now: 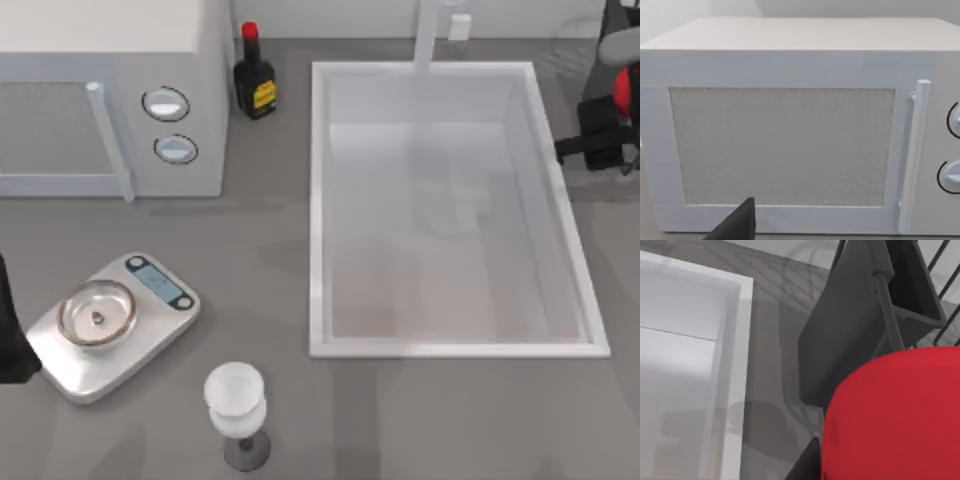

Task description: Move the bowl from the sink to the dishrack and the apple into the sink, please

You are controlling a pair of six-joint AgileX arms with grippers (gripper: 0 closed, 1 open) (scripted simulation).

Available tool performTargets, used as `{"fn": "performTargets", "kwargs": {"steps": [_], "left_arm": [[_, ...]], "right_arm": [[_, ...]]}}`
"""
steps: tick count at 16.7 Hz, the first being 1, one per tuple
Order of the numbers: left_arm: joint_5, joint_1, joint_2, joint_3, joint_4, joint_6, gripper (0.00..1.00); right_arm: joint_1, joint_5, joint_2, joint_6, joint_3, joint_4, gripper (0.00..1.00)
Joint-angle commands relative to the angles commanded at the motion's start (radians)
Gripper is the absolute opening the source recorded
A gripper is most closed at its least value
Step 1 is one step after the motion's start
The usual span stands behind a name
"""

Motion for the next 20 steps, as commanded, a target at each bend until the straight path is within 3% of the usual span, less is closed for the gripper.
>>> {"fn": "performTargets", "kwargs": {"steps": [4,8,20], "left_arm": [[0.000,0.000,0.000,0.000,0.000,0.000,1.00],[0.000,0.000,0.000,0.000,0.000,0.000,1.00],[0.000,0.000,0.000,0.000,0.000,0.000,1.00]], "right_arm": [[0.195,0.123,0.021,0.078,-0.068,0.377,0.00],[0.340,0.211,0.028,0.133,-0.123,0.626,0.00],[0.391,0.247,0.097,0.154,-0.151,0.778,0.00]]}}
